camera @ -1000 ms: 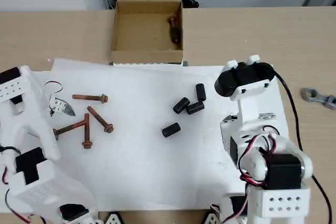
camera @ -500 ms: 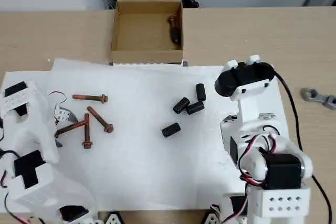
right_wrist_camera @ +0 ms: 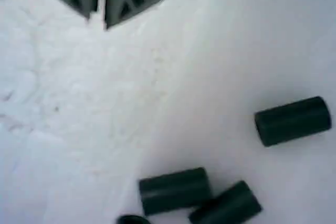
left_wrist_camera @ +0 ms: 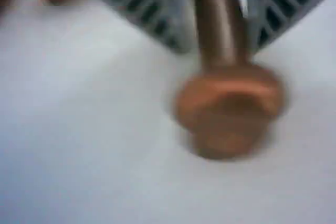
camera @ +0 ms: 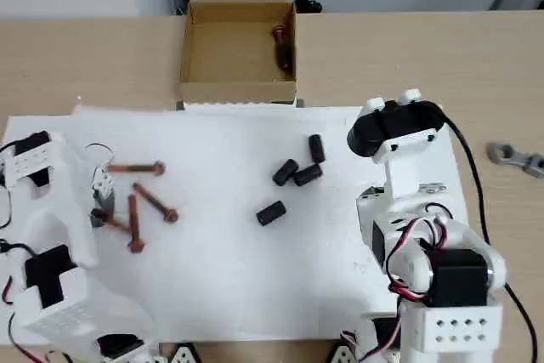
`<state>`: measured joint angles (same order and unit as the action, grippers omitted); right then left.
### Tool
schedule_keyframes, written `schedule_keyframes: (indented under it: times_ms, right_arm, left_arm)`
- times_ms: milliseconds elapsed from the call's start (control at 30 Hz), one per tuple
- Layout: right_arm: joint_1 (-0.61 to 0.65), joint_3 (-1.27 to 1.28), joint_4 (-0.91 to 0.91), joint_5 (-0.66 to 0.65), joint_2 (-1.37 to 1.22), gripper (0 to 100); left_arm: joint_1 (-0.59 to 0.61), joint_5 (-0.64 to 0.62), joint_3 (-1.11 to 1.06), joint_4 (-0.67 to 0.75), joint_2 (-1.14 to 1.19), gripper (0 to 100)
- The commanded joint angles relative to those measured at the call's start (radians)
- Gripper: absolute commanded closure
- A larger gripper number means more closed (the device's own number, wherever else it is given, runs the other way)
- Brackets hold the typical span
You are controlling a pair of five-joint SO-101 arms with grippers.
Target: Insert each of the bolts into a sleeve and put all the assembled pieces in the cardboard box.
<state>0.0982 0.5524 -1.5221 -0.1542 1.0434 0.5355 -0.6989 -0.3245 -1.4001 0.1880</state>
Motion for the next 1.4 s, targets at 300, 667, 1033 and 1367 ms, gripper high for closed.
schedule_keyframes:
  times_ms: [300,667,1033,1367]
  right_arm:
    - [-0.002,-0.005,0.019,-0.009,-0.001,99.5]
    - [-0.002,-0.005,0.019,0.0,-0.001,99.4]
    - [-0.001,-0.005,0.059,0.054,0.008,99.4]
    - [0.001,-0.012,-0.033,0.048,0.199,99.5]
  left_arm:
    - [0.009,0.046,0.105,-0.121,-0.008,100]
    - [0.002,0.229,0.578,-0.354,-0.009,100]
    - [-0.089,0.519,0.835,-0.353,-0.034,99]
    - [-0.149,0.652,0.865,-0.353,-0.388,99]
